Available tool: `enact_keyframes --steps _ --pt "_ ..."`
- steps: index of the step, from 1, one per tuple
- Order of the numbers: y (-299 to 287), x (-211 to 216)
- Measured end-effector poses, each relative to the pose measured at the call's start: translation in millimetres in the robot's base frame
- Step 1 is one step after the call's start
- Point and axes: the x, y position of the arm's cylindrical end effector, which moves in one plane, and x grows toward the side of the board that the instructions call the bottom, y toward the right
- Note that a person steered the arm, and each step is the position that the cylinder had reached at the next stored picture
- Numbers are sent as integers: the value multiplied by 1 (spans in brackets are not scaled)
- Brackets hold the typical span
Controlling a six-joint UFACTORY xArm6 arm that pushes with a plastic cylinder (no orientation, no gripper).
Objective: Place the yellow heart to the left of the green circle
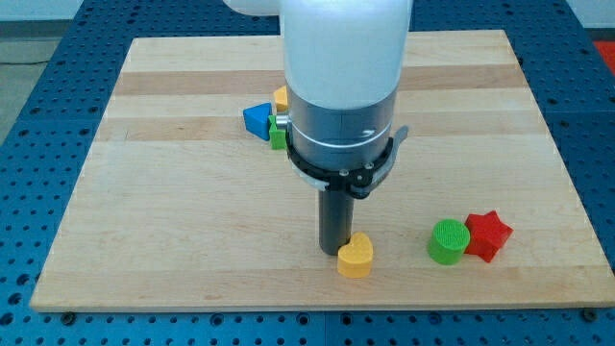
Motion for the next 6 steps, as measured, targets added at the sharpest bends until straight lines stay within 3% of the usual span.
enact_keyframes --steps 2,6 --pt "-39 20" --pt "2 30"
